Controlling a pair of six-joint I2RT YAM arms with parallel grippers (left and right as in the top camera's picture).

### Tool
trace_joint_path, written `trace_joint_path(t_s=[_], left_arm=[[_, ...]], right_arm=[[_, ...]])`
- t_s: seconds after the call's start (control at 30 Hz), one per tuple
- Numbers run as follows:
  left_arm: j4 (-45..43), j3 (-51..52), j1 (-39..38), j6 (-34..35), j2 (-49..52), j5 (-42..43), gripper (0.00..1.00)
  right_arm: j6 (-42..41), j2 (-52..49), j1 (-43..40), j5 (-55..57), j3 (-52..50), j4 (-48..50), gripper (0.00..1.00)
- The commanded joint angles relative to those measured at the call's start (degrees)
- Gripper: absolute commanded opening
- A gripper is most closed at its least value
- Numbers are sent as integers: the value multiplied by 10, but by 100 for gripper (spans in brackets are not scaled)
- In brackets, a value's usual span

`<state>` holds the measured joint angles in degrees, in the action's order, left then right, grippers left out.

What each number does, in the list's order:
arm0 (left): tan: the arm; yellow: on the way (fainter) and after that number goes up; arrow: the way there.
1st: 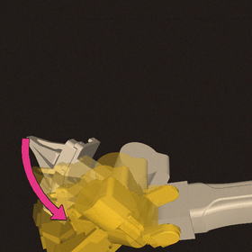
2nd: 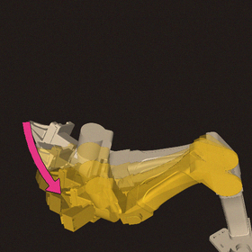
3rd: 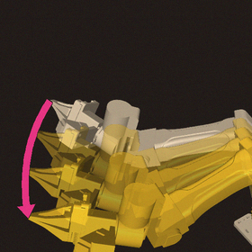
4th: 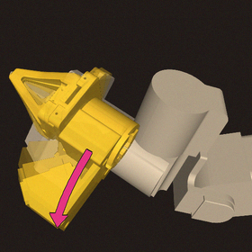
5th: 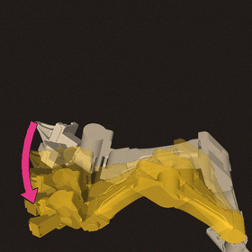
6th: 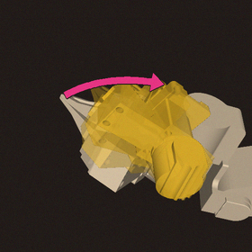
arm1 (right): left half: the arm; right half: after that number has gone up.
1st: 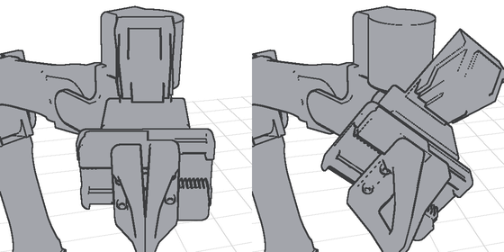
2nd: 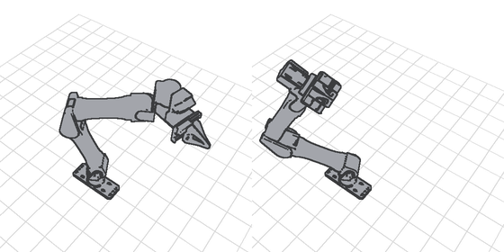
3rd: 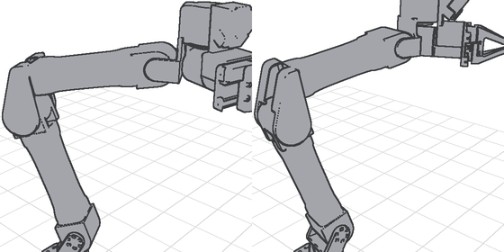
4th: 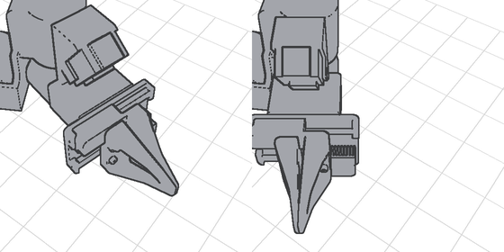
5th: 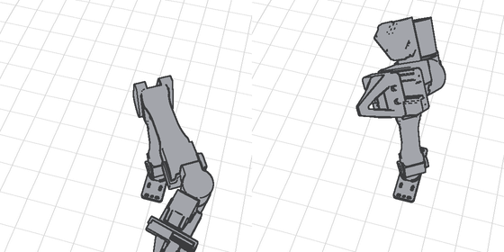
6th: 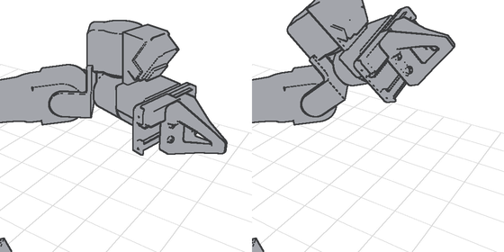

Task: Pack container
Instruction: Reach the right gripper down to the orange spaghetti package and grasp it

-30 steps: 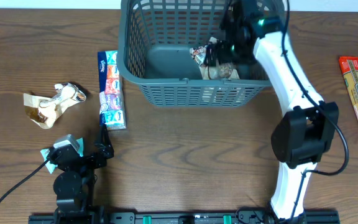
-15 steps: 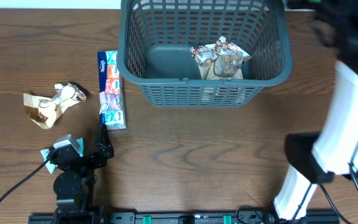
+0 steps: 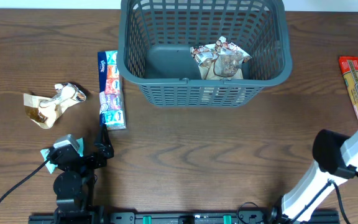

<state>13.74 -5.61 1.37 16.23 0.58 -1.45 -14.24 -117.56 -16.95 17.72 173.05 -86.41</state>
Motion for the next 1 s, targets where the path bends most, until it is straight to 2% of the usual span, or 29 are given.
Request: trace_joint_path(t_s=[0.0,0.1,0.17,0.43,0.53,0.6,0.67,0.73,0.97], left_arm=[[17,9,2,-10,-3,10,98],[17,9,2,-10,-3,10,98],[17,9,2,-10,-3,10,98],[17,9,2,-10,-3,10,98],[17,9,2,-10,-3,10,98],[17,9,2,-10,-3,10,98],[17,9,2,-10,-3,10,98],[17,9,2,-10,-3,10,98],[17,9,2,-10,-3,10,98]], right_arm=[[86,-21,-27,-53,-52,34,99],[240,-37,-38,-181,-115,56,99],[308,-50,-40,-184,-161,62,99],[354,-71,-75,-33,-291,122,99],[293,-71,-102,35,-326,143,99],[301,-71,-120,13,-334,141,99],[376,-71,-145,-81,-337,123,99],[412,-72,-168,-137,-338,106,99],[474,-84,-244,-231,-382,101,99]])
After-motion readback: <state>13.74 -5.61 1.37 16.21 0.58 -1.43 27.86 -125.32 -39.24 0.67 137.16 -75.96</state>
